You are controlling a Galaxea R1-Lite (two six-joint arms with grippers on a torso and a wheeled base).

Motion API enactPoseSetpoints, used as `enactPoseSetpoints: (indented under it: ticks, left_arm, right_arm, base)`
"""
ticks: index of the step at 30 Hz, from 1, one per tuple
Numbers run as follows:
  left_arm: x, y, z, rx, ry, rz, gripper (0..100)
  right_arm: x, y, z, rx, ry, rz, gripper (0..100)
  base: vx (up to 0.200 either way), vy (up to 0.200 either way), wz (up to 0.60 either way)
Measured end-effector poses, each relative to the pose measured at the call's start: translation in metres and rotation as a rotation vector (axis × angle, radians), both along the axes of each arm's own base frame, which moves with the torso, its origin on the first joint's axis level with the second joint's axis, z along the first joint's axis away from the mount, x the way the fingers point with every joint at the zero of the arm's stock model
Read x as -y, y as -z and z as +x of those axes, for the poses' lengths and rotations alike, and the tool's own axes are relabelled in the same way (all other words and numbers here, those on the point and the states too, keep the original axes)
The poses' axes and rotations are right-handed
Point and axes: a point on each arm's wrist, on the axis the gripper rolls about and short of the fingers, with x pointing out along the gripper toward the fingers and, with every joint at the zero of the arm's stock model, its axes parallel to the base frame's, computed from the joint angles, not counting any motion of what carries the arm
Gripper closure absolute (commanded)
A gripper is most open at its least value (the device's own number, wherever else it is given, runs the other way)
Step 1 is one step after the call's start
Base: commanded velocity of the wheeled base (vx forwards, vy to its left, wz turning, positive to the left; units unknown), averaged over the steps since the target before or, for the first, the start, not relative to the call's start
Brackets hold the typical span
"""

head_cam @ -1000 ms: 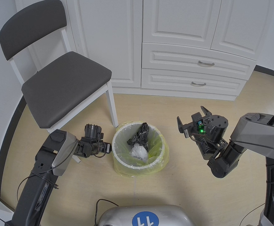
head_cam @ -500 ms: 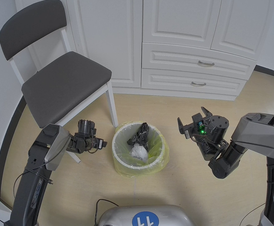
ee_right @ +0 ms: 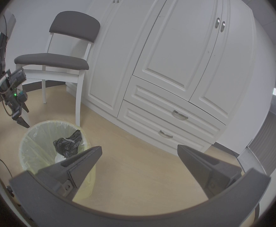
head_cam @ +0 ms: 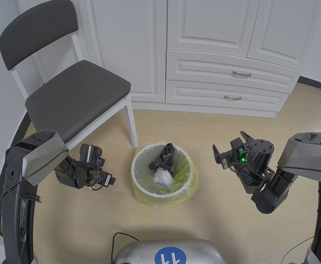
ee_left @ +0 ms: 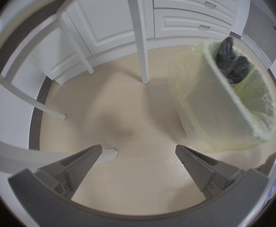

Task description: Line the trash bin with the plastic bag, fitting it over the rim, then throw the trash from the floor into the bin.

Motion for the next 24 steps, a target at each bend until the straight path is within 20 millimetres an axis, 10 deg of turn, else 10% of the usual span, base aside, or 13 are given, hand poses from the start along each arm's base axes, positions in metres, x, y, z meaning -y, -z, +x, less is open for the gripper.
enactPoseSetpoints:
  ticks: [16,24]
  left_arm:
    - [-0.014,-0.104,-0.139,0.232,0.173,-0.231,0]
    - [-0.021,-0.157,-0.188,0.425,0.186,-0.367,0]
  right_arm:
    - [0.019,0.020,-0.058,-0.265,0.036,0.342,0]
    - [0.039,-0.007,-0.096,-0.401,0.104,0.428,0]
  base:
    - [0.000,0.000,0.00]
    - [0.000,0.000,0.00]
